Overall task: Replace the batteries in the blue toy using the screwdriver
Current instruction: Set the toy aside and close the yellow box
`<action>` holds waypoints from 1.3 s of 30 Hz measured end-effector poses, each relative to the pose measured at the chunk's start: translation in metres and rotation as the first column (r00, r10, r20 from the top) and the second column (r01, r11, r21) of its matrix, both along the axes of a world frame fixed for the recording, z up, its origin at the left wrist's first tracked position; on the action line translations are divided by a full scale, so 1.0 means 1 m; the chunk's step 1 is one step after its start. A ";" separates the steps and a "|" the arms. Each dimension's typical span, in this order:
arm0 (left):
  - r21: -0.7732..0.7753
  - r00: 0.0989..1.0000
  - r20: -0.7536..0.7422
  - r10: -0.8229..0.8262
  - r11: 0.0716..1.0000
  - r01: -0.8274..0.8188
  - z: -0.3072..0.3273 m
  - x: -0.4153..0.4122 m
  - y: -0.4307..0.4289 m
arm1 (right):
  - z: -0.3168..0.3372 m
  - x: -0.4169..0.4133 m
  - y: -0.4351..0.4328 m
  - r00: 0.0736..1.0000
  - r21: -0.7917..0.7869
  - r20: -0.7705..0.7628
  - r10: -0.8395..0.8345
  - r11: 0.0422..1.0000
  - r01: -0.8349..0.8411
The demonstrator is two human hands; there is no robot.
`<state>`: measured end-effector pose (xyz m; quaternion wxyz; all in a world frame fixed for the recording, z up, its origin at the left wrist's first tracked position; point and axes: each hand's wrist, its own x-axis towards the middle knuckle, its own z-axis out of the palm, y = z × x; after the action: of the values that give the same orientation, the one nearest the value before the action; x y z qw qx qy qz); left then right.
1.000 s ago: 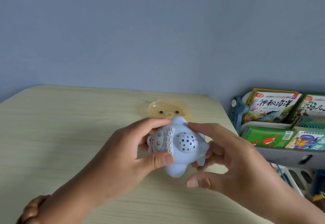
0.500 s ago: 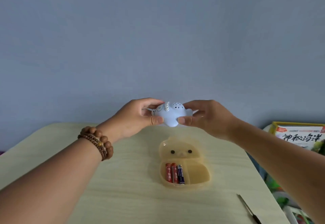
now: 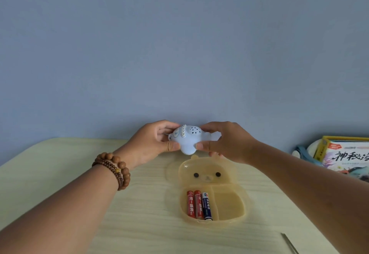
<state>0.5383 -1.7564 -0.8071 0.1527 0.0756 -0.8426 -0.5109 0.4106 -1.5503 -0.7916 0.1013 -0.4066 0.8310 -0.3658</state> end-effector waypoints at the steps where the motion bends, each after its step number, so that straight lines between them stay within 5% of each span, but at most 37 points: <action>1: 0.006 1.000 -0.004 -0.001 1.000 0.001 -0.002 0.000 0.000 | -0.001 0.002 0.000 1.000 -0.001 -0.004 0.000 1.000 0.000; 11: -0.121 1.000 0.004 0.009 0.993 -0.009 -0.023 -0.002 0.002 | -0.009 0.011 0.002 0.999 0.106 -0.026 -0.040 0.993 0.042; 21: -0.051 0.995 0.085 0.046 0.998 -0.042 -0.018 0.015 0.005 | -0.007 0.016 0.020 0.987 0.122 -0.054 -0.151 0.980 0.156; 25: -0.293 0.994 -0.071 0.083 0.951 -0.100 0.002 0.067 0.030 | -0.008 0.030 0.052 0.981 0.129 -0.082 -0.175 0.974 0.184; 29: -0.448 0.987 0.088 -0.132 0.880 0.158 0.012 0.118 0.072 | -0.011 0.049 0.073 0.986 0.102 -0.026 -0.164 0.981 0.166; 32: -0.587 0.985 0.065 -0.158 0.792 0.165 -0.001 0.127 0.085 | -0.014 0.058 0.080 0.983 0.065 -0.027 -0.183 0.981 0.185; 39: -0.622 0.975 -0.082 -0.204 0.775 0.110 -0.007 0.166 0.108 | -0.016 0.097 0.097 0.991 -0.009 -0.023 -0.131 0.991 0.130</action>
<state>0.7042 -1.6481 -0.8142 0.1863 -0.0862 -0.9526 -0.2246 0.5078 -1.4534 -0.8081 0.0657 -0.3560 0.8556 -0.3700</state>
